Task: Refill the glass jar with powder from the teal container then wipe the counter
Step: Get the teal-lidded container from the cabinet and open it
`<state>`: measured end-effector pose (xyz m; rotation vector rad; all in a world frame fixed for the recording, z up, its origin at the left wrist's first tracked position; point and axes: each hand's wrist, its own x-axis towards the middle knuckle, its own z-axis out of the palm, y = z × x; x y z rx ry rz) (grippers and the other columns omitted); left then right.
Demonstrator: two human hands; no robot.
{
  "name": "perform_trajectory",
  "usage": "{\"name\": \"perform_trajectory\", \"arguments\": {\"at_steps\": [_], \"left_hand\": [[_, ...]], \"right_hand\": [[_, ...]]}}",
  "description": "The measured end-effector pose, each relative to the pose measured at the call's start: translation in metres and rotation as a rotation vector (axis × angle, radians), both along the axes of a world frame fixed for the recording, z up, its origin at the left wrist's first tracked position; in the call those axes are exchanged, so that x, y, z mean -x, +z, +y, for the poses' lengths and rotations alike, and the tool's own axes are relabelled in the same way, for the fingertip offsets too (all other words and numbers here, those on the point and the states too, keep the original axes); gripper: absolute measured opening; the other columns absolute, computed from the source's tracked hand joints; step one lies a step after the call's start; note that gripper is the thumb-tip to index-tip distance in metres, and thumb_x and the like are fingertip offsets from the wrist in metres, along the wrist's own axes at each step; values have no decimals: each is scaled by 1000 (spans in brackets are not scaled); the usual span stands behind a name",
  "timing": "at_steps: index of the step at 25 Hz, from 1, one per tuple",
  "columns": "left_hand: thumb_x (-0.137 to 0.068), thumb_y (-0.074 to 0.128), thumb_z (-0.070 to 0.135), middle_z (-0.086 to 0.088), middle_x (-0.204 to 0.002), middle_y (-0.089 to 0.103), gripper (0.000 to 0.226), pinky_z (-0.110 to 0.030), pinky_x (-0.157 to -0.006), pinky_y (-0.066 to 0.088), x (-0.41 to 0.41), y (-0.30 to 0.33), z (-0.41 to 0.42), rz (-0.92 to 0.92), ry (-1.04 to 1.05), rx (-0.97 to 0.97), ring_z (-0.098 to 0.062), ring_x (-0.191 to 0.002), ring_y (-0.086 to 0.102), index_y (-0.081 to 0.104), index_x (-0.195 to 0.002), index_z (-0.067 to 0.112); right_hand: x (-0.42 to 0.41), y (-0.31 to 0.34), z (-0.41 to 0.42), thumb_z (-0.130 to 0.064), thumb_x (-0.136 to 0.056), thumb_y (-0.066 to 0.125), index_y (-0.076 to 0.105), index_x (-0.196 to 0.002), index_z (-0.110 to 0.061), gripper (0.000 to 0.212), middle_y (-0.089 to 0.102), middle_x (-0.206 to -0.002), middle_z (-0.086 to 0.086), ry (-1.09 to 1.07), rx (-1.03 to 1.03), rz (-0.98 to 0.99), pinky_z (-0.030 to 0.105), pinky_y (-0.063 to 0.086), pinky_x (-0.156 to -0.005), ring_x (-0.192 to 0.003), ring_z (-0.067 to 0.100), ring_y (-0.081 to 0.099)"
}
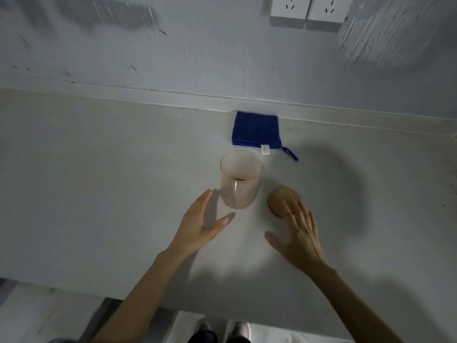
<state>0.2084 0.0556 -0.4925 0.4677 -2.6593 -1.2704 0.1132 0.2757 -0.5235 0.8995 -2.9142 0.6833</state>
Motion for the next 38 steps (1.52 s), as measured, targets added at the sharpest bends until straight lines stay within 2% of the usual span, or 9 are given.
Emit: {"name": "perform_trajectory", "arguments": {"at_steps": [3,5,7,14,17,21,27,33,38], "left_hand": [[-82,60,38,-7,-147,31,71,-31,-109,20,-25,-2,-1,24,-73,187,-23,-135,28,25,-139,12],[-84,55,41,-6,-148,29,70,-42,-113,21,-42,-5,-3,1,-106,242,-23,-137,25,23,-140,15],[-85,52,43,-5,-149,29,68,-46,-112,22,-62,-6,-7,-17,-143,270,-22,-137,25,22,-140,17],[-84,52,39,-9,-130,54,55,-32,-102,36,-145,-4,-21,151,-262,324,-22,-118,50,41,-131,11],[-84,57,31,-7,-129,55,51,-35,-101,39,-185,-6,-27,160,-293,322,-21,-117,51,44,-129,11],[-83,54,32,-3,-127,55,47,-24,-95,35,-236,-12,-25,135,-312,249,-15,-113,50,45,-125,13],[-84,60,23,-7,-124,56,44,-35,-97,43,-281,-26,-20,57,-286,173,-20,-111,53,47,-124,9],[-86,56,24,-8,-129,54,44,-38,-102,37,-300,-46,-15,-61,-223,184,-23,-118,49,47,-126,9],[-86,56,21,-11,-126,55,41,-42,-98,41,-300,-60,-6,-127,-123,159,-27,-114,52,48,-123,8]], "right_hand": [[-26,1,-5,-52,-78,57,18,-141,-20,81,18,-151,9,28,-4,6,44,0,-112,-140,25,5],[-44,2,-10,-55,-79,54,15,-142,-22,81,12,-153,6,39,-23,-1,41,-4,-111,-140,20,-2],[-66,1,-15,-57,-80,51,10,-142,-24,81,4,-154,4,45,-41,-12,38,-9,-111,-137,14,-11],[-156,1,-28,-55,-82,48,10,-142,-24,78,4,-154,3,-2,-67,-32,37,-10,-111,-139,16,-8],[-202,-1,-31,-52,-82,50,12,-142,-24,76,10,-153,3,-10,-47,-38,39,-7,-112,-140,19,-2],[-261,-3,-32,-48,-81,55,22,-140,-19,74,20,-151,5,-37,-20,-42,43,2,-113,-140,23,7],[-304,-13,-35,-51,-84,49,15,-142,-24,72,12,-153,1,-23,-87,-119,35,-7,-112,-139,14,-2],[-313,-21,-36,-45,-86,50,22,-140,-20,66,16,-152,3,11,-97,-122,37,-2,-113,-141,19,6],[-311,-35,-29,-46,-86,48,21,-140,-20,66,16,-152,3,23,-143,-181,35,-4,-112,-140,20,6]]}}
